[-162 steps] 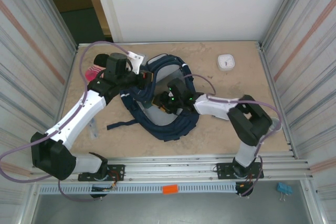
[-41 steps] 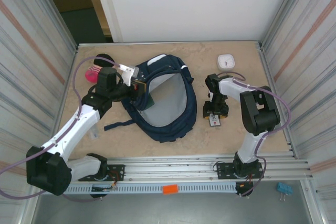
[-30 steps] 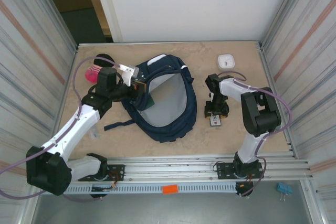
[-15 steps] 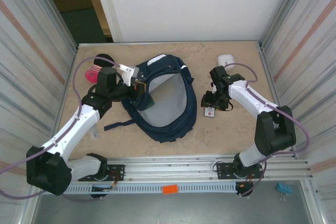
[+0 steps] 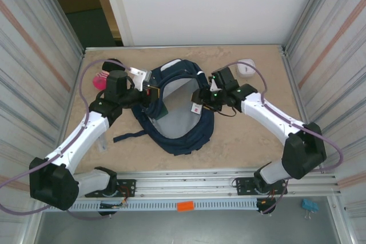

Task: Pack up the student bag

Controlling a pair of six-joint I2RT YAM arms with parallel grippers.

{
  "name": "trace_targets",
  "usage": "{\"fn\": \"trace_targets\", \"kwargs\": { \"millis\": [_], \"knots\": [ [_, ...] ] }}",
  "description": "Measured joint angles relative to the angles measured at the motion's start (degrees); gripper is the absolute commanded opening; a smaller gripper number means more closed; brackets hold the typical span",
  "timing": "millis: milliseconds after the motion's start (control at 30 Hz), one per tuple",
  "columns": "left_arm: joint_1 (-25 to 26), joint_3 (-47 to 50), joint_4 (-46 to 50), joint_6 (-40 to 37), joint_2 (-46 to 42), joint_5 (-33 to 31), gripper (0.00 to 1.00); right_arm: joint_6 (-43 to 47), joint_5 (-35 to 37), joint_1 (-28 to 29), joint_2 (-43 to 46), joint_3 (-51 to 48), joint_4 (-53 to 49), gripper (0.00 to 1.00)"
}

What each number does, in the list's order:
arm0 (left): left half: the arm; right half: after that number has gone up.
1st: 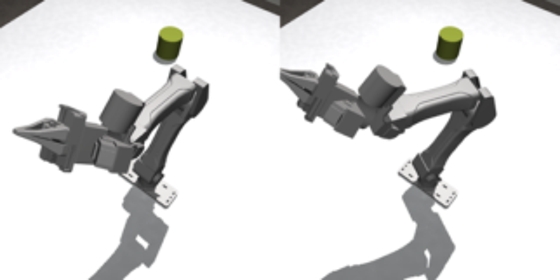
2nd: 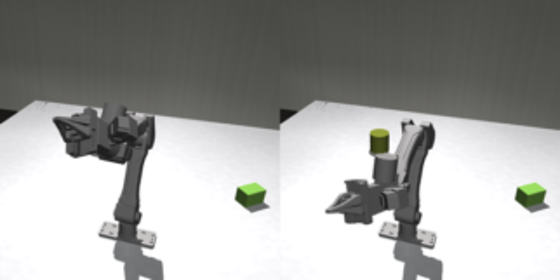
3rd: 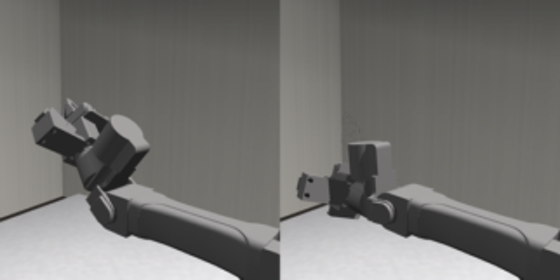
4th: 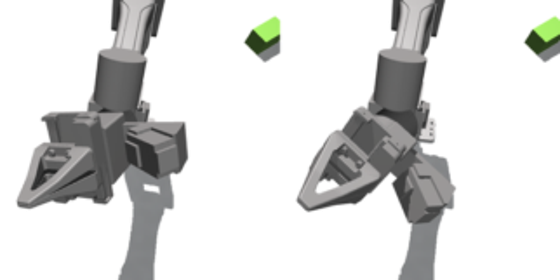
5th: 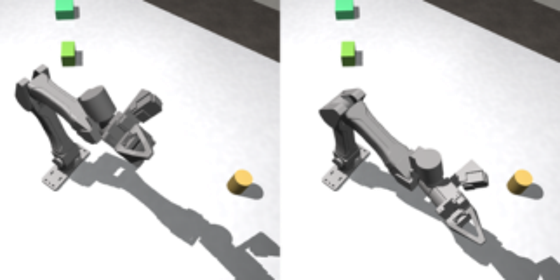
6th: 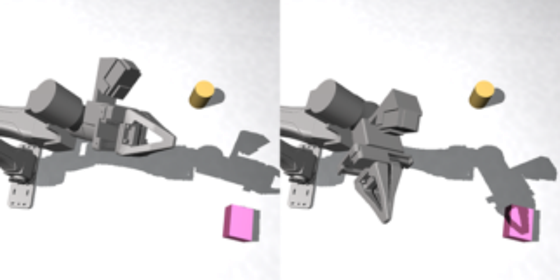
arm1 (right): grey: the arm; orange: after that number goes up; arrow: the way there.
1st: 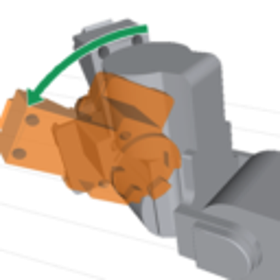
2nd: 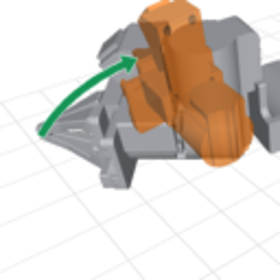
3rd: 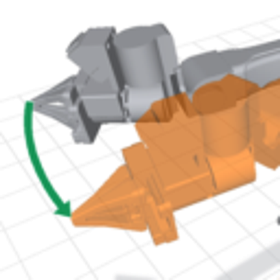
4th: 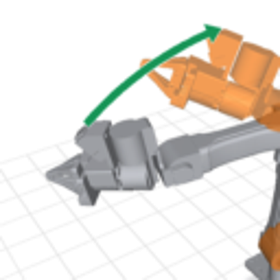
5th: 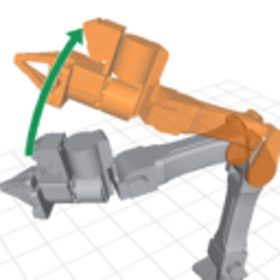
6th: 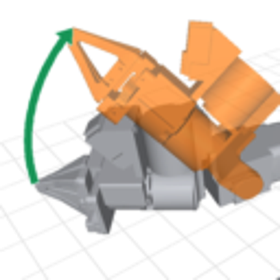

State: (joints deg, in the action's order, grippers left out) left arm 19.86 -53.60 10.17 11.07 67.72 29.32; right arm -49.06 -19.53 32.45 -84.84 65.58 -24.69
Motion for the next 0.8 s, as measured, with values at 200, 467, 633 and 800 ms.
{"fn": "trace_targets", "kwargs": {
  "millis": [200,467,633,800],
  "knots": [
    [-0.04,-0.83,0.07,0.63,0.11,0.26,0.00,-7.74,0.17,3.06,-7.48,0.44,8.83,0.53],
    [-0.04,-1.25,0.52,0.74,0.15,0.22,0.00,-14.16,0.63,3.43,-13.18,0.96,17.44,0.73],
    [-0.02,-1.25,0.70,0.15,0.44,0.22,0.00,-14.80,2.03,2.29,-10.56,-0.57,19.37,0.74],
    [1.64,-1.25,1.44,-1.99,2.16,-0.17,0.00,-14.16,3.72,1.11,-2.03,-5.88,19.50,0.73]
  ]
}}
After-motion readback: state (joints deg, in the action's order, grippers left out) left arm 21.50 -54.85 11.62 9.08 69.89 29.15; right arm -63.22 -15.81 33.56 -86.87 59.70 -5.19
